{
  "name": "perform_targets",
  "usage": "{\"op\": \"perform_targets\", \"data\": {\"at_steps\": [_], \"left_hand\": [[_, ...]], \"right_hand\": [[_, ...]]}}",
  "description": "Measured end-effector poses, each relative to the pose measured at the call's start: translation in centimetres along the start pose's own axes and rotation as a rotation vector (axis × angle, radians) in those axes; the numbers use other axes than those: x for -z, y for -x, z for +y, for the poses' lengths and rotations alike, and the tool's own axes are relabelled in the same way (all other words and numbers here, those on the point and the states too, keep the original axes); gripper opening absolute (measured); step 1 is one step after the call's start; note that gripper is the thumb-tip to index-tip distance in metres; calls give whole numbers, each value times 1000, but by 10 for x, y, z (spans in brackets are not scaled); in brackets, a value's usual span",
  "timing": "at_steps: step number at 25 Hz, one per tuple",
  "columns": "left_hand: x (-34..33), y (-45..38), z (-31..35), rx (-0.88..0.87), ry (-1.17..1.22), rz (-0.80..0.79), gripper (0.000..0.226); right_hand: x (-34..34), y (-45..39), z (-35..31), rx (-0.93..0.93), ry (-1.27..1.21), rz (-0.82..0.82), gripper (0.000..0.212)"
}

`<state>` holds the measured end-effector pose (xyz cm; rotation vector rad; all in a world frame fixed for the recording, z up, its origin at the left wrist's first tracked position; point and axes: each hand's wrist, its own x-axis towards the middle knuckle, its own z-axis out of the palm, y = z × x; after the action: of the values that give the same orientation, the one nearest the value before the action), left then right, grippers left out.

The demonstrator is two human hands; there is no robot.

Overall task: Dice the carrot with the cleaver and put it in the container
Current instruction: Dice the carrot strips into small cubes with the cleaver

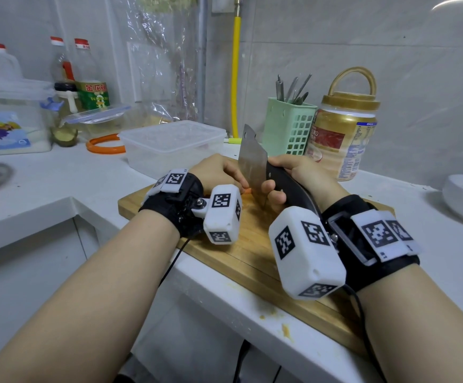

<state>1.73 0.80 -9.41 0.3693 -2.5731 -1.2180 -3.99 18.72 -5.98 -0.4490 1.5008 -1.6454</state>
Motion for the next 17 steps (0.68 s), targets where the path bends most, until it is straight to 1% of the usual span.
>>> {"op": "perform_targets", "data": {"at_steps": [5,8,12,17], "left_hand": [[0,2,2,17,4,-5,17],[-1,4,3,33,28,6,13],[-1,1,1,20,31,5,13],[0,3,1,-8,46,14,10]], "right_hand": [[-3,1,-2,-4,19,7,21],[-6,0,0,11,21,20,23],[-4,-2,1,3,30,14,24],[6,5,1,-48,-69,-68,19]]}}
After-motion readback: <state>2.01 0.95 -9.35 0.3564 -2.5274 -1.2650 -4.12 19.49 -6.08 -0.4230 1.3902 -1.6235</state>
